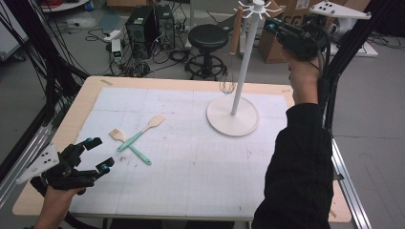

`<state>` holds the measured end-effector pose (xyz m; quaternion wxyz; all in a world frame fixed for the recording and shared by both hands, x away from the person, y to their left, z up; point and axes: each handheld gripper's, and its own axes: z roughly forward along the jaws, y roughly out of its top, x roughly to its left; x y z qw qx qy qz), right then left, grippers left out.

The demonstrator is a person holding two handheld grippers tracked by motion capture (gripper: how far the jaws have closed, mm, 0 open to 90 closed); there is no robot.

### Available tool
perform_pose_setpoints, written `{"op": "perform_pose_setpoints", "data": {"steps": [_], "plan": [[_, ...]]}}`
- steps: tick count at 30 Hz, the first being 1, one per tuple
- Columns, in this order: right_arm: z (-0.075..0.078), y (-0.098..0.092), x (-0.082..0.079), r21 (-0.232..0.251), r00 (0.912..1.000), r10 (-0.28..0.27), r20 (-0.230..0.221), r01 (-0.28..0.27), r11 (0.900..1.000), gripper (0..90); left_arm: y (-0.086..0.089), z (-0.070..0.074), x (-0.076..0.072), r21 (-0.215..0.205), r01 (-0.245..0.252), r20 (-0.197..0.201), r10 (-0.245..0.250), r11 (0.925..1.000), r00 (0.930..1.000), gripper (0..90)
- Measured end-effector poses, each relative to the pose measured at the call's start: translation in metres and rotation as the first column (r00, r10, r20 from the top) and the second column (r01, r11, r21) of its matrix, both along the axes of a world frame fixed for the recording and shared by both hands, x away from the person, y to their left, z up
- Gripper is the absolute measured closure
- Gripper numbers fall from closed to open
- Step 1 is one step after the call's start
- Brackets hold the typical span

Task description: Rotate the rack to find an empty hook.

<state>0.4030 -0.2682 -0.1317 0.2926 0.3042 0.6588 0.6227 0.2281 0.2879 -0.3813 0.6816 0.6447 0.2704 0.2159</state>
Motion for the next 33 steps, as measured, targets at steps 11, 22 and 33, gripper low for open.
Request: {"op": "perform_pose_setpoints", "data": {"steps": [11, 22, 33], "plan": [[-0.003, 0.008, -0.002, 0.004, 0.9998, 0.019, -0.011, -0.019, 1.000, 84.2, 0.004, 0.000, -0.004, 0.001, -0.009, 0.003, 0.009, 1.0000, 1.0000, 17.5], [-0.046, -0.018, -0.039, 0.023, 0.9971, 0.074, -0.019, -0.073, 0.997, 43.8, 0.004, 0.000, -0.006, -0.004, -0.006, 0.009, 0.006, 1.0000, 0.9999, 17.4], [-0.135, -0.013, -0.090, -0.064, 0.9909, 0.100, -0.090, -0.106, 0.992, 19.6, 0.004, -0.003, -0.007, -0.010, -0.008, 0.012, 0.008, 0.9999, 0.9999, 16.7]]}}
